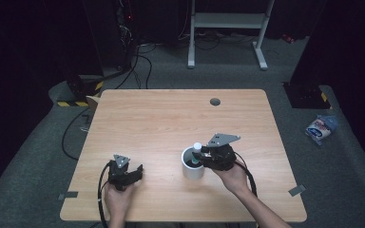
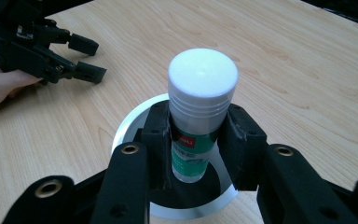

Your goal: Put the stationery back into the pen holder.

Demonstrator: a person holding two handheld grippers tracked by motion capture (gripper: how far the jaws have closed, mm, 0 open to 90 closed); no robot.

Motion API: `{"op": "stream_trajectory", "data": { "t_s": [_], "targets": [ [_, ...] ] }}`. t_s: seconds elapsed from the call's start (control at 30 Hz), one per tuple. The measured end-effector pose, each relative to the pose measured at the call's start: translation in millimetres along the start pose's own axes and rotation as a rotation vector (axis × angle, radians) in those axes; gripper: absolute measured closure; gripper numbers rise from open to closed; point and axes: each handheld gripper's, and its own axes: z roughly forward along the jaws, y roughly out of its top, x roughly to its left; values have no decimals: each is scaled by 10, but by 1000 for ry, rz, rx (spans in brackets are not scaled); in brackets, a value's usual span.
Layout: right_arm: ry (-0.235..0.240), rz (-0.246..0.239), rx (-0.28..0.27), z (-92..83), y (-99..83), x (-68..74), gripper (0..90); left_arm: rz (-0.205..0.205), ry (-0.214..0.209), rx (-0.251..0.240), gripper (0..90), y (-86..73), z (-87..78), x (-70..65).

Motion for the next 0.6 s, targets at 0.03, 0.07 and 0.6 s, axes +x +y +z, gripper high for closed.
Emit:
{"op": "stream_trajectory", "data": {
  "t_s": [0.03, 0.07, 0.6],
  "targets": [
    [-3, -3, 3, 8, -5, 2, 646, 0, 0, 0, 275, 0, 0, 0],
    [-3, -1, 5, 16, -10, 3, 645, 0, 0, 0, 275, 0, 0, 0],
    [-15, 1, 50, 128, -97, 3, 642, -2, 0, -2, 275, 0, 2, 0]
  ]
}}
